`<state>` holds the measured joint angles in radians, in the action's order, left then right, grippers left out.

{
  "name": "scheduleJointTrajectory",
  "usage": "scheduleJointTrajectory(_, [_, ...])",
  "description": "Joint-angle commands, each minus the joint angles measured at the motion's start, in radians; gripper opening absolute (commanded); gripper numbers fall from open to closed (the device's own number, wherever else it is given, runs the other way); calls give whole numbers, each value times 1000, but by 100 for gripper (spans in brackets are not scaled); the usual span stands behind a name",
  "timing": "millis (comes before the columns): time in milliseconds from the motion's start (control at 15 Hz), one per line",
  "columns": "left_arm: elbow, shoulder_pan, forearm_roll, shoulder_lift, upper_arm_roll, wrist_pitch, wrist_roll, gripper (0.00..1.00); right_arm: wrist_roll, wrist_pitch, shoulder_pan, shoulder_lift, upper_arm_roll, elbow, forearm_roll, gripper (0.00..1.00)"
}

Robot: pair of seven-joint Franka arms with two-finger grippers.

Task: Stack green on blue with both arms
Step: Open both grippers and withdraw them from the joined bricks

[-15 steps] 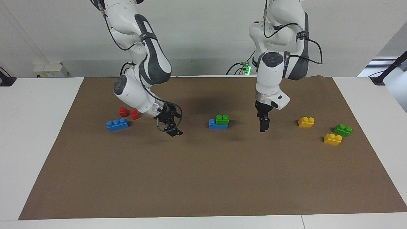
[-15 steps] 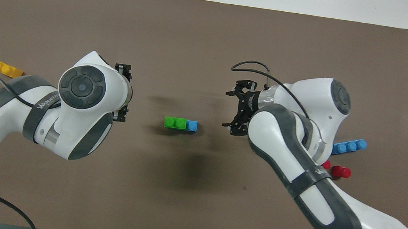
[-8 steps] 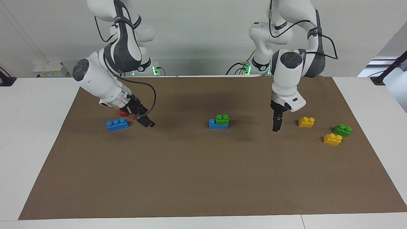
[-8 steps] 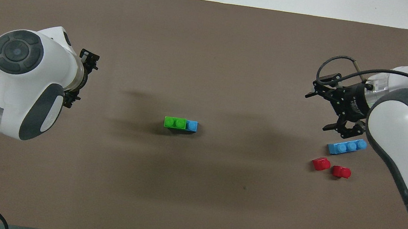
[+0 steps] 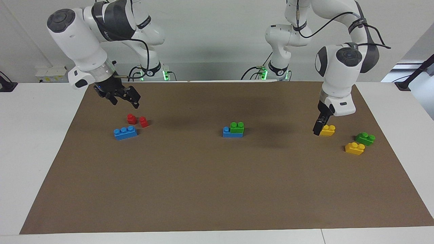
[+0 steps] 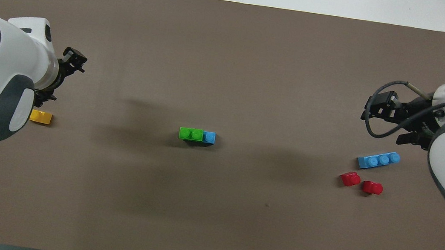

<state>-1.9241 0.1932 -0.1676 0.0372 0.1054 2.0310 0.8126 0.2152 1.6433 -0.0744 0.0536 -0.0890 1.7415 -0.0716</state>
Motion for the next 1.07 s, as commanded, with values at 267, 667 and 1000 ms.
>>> scheduleJointTrajectory(267, [105, -55, 31, -40, -9, -202, -438, 100, -94, -246, -42, 5, -9, -161, 44, 100])
scheduleJointTrajectory(667, [266, -73, 169, -51, 2, -487, -681, 100, -96, -214, -42, 2, -11, -162, 93, 100])
scheduleJointTrajectory(1000, [352, -84, 209, -51, 0, -612, -725, 100, -88, -182, -53, -5, -12, -152, 90, 100])
